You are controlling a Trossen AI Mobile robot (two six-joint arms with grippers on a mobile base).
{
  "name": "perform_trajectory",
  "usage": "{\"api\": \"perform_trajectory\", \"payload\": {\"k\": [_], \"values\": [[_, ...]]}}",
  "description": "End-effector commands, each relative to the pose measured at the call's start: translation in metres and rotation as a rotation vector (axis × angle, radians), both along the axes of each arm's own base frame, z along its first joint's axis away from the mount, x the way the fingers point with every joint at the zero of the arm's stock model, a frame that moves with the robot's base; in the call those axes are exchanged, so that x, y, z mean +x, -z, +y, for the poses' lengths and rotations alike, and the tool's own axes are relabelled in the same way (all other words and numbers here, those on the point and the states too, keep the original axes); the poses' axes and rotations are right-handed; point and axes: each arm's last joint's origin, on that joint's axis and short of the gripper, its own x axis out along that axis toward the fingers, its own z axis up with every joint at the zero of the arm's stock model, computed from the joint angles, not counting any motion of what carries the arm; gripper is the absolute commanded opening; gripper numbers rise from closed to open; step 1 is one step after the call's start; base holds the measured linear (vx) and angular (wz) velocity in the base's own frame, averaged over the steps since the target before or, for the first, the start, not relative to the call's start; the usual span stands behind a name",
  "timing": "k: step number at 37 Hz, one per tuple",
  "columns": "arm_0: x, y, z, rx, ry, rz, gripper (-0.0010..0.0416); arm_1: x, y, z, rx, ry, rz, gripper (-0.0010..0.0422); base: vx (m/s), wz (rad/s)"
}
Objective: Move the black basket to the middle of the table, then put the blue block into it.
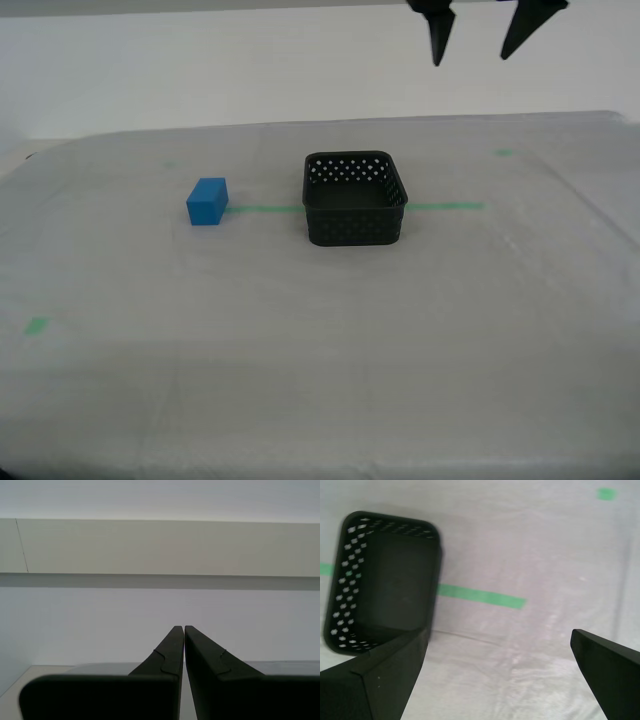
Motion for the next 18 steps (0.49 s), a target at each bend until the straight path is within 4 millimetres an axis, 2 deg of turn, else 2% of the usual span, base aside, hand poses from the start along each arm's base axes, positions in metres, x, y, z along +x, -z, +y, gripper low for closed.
{"api": "perform_trajectory", "payload": {"k": [1,10,18], "values": [[-0.01,-0.001,-0.02,0.006,0.038,-0.021,0.04,0.0,0.0,0.0,0.002,-0.001,-0.004,0.0,0.0,0.0],[-0.025,0.007,-0.066,-0.01,0.117,-0.013,0.04,0.0,0.0,0.0,0.001,0.0,-0.004,0.0,0.0,0.0],[-0.019,0.021,-0.085,0.003,0.149,-0.048,0.0401,0.0,0.0,0.0,0.001,-0.001,-0.004,0.0,0.0,0.0]]}}
